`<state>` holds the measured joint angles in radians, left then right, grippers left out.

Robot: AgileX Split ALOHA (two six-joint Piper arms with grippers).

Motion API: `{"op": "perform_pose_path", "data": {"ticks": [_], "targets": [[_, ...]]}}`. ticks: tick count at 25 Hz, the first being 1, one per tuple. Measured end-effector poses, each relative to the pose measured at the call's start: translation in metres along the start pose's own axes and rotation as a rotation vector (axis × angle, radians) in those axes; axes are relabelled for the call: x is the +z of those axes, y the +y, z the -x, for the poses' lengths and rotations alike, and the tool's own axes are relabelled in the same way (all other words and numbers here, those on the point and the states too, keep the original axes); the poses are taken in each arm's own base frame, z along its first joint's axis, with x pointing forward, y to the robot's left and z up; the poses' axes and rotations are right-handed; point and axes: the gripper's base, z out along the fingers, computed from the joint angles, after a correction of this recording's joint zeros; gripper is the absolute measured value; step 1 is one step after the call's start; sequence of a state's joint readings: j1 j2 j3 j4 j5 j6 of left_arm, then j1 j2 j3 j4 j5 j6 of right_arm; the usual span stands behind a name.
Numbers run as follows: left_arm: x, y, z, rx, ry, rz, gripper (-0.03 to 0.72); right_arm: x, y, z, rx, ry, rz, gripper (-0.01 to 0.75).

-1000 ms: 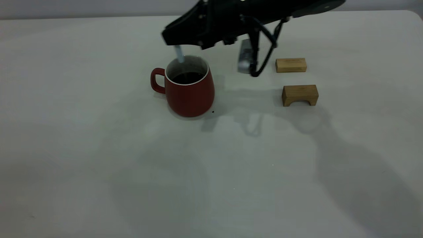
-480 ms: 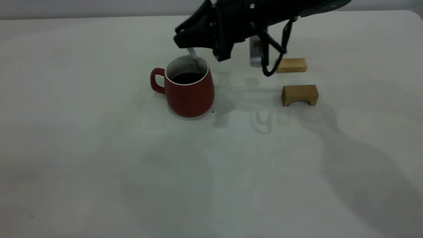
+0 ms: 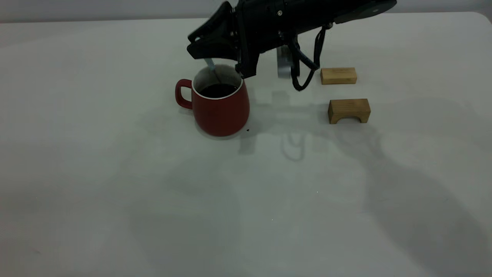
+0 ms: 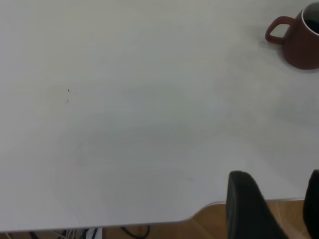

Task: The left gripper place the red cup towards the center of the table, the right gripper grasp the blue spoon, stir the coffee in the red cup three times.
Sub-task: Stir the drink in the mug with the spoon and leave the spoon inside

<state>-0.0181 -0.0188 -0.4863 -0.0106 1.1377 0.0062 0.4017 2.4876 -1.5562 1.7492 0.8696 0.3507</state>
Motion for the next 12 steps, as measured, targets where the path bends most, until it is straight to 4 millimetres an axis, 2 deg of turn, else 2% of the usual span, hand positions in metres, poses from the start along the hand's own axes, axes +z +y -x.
{"op": "perform_pose_path", "data": {"ticks": [2, 4, 9, 12], "targets": [[0.000, 0.000, 0.000, 0.000, 0.000, 0.000, 0.351, 0.000, 0.000, 0.001, -0.081, 0.003, 0.000, 0.151], [0.000, 0.000, 0.000, 0.000, 0.000, 0.000, 0.351, -0.002, 0.001, 0.003, -0.090, 0.001, 0.005, 0.151], [0.000, 0.000, 0.000, 0.000, 0.000, 0.000, 0.351, -0.014, 0.007, 0.013, 0.130, -0.030, 0.004, 0.151], [0.000, 0.000, 0.000, 0.000, 0.000, 0.000, 0.351, -0.013, 0.004, 0.014, 0.244, -0.046, -0.019, 0.151]]}}
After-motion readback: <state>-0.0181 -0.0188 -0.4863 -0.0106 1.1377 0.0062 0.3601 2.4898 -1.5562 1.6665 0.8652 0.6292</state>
